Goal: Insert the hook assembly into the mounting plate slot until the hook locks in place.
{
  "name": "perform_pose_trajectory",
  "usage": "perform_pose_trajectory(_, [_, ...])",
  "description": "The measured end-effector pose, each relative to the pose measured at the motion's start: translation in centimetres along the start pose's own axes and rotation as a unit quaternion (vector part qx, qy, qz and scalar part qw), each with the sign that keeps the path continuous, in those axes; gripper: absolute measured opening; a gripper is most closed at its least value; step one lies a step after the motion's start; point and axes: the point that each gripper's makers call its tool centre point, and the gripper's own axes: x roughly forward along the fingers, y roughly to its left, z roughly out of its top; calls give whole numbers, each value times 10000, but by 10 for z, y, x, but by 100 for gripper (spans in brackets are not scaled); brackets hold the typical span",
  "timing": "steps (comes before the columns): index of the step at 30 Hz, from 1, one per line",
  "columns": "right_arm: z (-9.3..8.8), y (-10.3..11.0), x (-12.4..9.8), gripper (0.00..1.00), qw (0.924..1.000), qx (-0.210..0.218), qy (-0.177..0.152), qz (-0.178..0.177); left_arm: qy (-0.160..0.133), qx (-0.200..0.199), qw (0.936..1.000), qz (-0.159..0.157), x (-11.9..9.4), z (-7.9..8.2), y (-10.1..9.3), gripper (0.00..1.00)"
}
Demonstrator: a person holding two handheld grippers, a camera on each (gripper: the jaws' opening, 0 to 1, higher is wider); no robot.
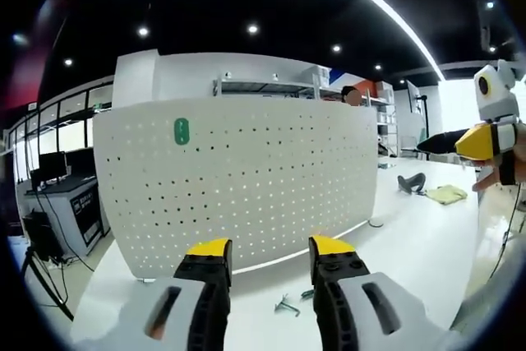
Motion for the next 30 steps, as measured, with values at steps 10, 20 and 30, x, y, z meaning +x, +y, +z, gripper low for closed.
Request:
perform_pose_trajectory(10, [0, -2, 2, 63, 10000, 12, 8, -7, 290, 83, 9995, -64, 15, -24, 0, 37])
perform_pose_trajectory(20, [-4, -2, 3, 63, 10000, 28, 66, -25, 570, 163, 9981, -136, 28, -50, 1, 35])
perform_pose_trajectory(30, [-9, -4, 7, 63, 9999, 74, 124, -34, 892, 276, 9953, -247, 43, -79, 0, 33])
